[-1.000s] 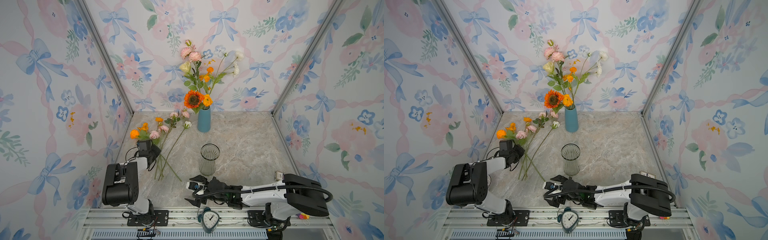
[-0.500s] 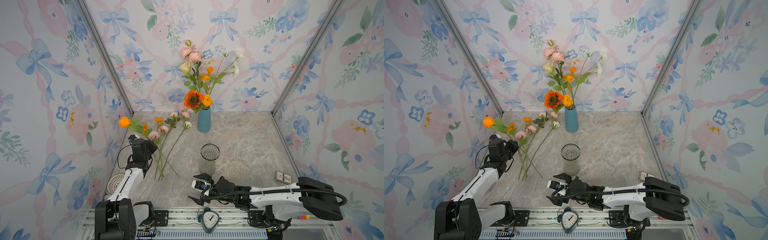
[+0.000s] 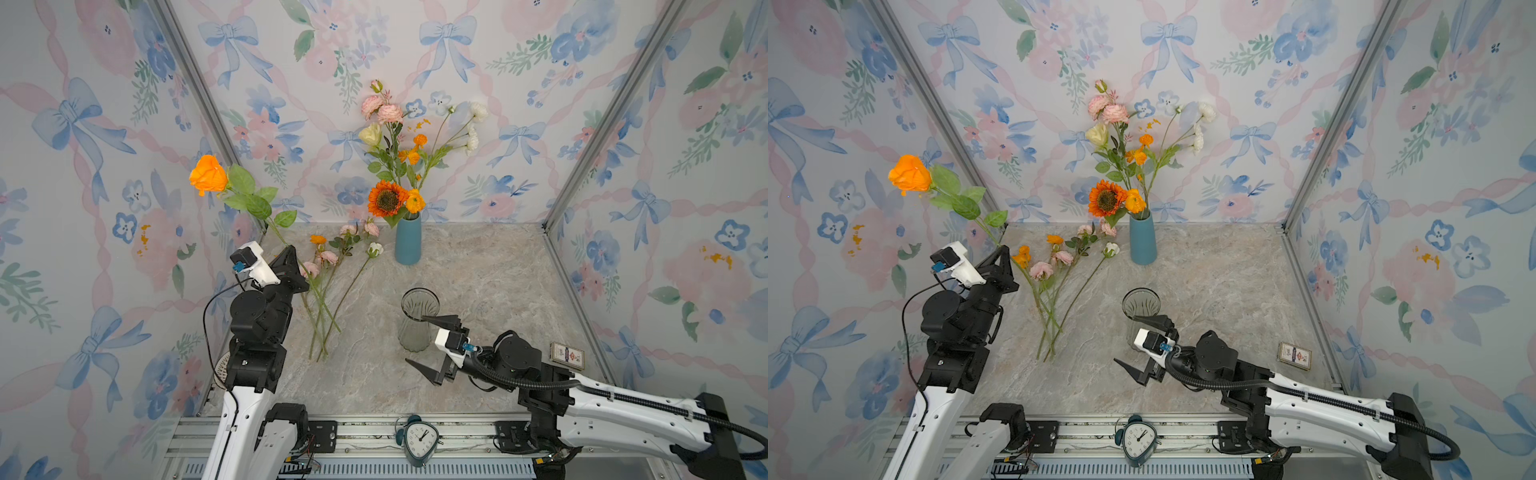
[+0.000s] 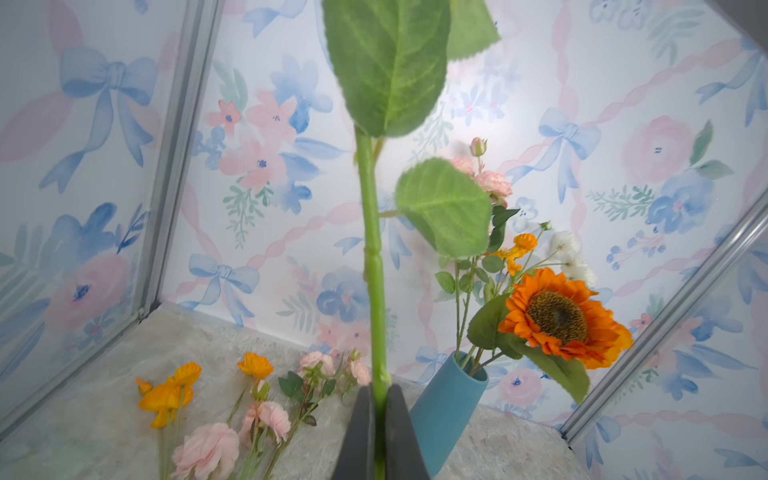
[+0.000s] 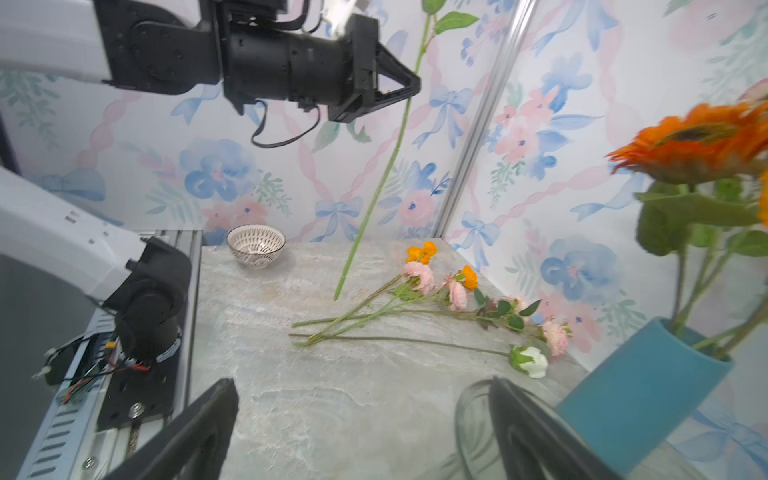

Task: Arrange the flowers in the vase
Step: 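Lift the orange rose upward with the left gripper while the right rises, then carry the orange rose above the glass vase with the left gripper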

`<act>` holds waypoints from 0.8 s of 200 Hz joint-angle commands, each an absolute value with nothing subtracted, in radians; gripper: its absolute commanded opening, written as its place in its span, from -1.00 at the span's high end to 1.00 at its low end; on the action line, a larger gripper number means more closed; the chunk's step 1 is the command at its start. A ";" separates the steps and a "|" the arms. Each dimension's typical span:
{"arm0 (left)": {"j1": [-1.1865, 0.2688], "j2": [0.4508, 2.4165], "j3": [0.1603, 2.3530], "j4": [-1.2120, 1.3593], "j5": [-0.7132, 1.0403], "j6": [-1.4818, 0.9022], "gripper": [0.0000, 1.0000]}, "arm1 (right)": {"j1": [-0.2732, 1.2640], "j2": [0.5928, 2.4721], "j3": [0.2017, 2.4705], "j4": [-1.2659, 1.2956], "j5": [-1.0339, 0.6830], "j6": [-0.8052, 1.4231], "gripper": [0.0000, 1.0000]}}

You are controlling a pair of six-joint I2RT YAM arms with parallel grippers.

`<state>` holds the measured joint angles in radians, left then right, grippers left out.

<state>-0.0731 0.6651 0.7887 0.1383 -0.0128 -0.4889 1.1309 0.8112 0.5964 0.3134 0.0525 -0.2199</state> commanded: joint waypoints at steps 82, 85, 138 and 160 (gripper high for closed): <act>-0.468 0.799 0.950 0.444 0.070 -0.417 1.00 | 0.834 0.690 0.349 0.456 -0.048 -0.106 -0.94; -0.491 0.809 0.952 0.449 0.061 -0.403 1.00 | 0.830 0.687 0.341 0.463 -0.049 -0.107 -0.94; -0.754 0.966 0.997 0.569 -0.062 -0.257 1.00 | 0.816 0.687 0.311 0.504 -0.107 -0.101 -0.94; -0.795 1.027 1.010 0.636 -0.071 -0.246 1.00 | 0.816 0.716 0.314 0.513 -0.112 -0.098 -0.94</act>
<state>-0.7597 0.9901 0.9668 0.5045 -0.0238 -0.3058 0.8234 0.6937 0.3248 0.4652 -0.0792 -0.1177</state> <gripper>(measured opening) 0.048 0.969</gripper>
